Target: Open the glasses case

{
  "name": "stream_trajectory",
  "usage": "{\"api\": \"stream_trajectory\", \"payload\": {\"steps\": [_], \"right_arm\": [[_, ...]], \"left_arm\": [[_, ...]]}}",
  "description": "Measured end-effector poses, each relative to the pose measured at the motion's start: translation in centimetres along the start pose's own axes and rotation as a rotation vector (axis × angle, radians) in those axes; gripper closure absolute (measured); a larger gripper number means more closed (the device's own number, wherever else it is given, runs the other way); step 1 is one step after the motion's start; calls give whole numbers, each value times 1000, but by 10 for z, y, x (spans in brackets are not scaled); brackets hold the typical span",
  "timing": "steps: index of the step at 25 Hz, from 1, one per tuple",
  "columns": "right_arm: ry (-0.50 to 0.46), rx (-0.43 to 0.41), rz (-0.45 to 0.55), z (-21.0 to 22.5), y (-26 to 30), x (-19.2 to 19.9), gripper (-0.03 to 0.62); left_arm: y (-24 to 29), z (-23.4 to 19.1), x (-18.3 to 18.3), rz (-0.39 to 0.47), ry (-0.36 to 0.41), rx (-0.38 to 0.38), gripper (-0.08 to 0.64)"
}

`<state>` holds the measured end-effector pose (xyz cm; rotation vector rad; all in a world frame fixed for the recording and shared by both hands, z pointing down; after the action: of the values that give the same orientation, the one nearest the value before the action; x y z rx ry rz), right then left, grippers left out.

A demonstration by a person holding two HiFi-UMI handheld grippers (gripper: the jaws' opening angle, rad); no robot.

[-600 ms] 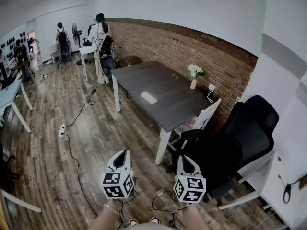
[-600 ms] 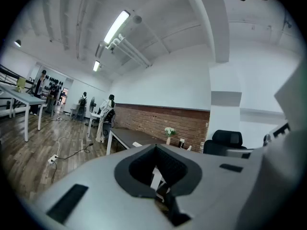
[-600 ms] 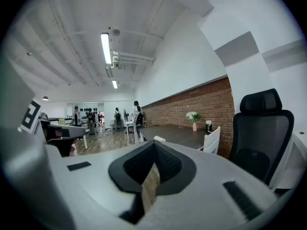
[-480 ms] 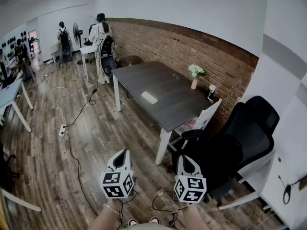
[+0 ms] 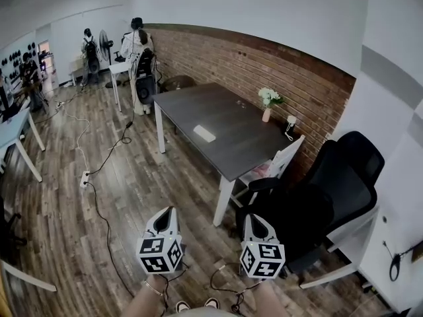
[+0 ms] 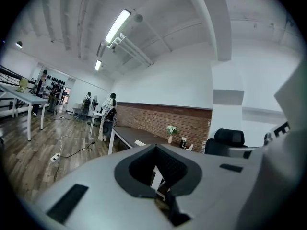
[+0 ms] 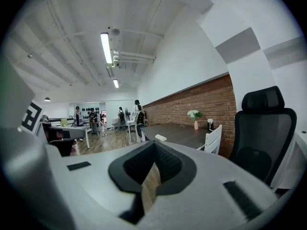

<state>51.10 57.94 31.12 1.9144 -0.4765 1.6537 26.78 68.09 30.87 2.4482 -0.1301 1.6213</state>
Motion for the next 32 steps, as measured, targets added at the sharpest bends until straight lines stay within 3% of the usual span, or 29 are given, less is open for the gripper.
{"api": "stream_trajectory", "payload": {"steps": [8,18,32], "right_arm": [[6,29,10,6,5,-2,586],[23,65,14,-2,10,0,485],[37,64,-35,-23,53,9,486]], "left_arm": [[6,-2,-2,-4,-1,2,565],[2,-26,-3,-12,0,5,565],[24,-78,-6,-32,-32,-22,565]]}}
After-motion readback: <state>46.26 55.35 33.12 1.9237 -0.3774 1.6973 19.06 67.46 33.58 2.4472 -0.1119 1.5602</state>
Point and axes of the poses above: the fingertips, and each gripper's own axes: y forward along the fingers, z to its right, x out of its underside, the point moved 7 cm from there along -y, backward along the fingers, and after that the axes turned 9 degrees about -y, right-handed, at the moved point
